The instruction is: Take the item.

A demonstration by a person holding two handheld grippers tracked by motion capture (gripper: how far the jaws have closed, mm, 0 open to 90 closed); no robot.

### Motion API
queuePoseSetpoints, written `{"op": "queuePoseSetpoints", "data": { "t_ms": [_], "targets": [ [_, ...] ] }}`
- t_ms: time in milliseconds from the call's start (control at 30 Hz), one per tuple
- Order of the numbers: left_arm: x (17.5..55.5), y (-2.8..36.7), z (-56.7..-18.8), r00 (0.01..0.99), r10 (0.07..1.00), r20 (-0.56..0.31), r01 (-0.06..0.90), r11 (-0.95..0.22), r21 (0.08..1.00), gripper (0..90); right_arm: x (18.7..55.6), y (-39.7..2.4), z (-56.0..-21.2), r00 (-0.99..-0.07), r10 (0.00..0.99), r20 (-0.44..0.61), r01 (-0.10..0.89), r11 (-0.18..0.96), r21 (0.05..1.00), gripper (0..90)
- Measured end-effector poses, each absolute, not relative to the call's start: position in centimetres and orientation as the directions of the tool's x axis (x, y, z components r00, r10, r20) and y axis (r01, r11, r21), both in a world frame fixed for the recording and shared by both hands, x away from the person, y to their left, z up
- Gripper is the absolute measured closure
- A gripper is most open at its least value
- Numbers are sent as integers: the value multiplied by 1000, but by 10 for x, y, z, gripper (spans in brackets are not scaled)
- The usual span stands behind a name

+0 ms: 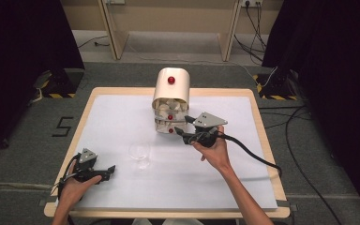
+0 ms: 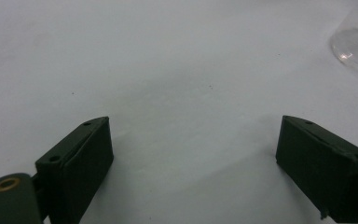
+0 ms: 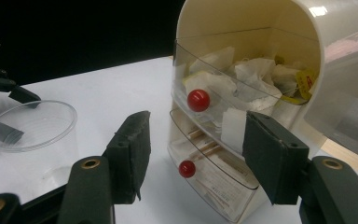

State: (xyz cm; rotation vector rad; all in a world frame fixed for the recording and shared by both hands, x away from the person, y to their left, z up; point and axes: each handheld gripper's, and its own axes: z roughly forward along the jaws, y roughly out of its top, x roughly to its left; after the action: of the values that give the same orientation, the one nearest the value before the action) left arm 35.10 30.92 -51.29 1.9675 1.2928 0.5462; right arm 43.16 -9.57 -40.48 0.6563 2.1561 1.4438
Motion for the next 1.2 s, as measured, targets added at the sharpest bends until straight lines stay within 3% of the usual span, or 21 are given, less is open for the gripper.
{"op": "queuePoseSetpoints", "data": {
  "t_ms": [367,833,1200],
  "targets": [
    [351,309,-513,410,911,-33,612,-248,751,97,438,-73,-386,-779,595,-196,58,380,923,416],
    [351,309,-513,411,911,-34,612,-248,751,98,464,-68,-388,-766,614,-188,65,365,929,384],
    [351,309,-513,411,911,-34,612,-248,751,97,464,-68,-393,-783,596,-177,84,383,920,381]
  ]
}}
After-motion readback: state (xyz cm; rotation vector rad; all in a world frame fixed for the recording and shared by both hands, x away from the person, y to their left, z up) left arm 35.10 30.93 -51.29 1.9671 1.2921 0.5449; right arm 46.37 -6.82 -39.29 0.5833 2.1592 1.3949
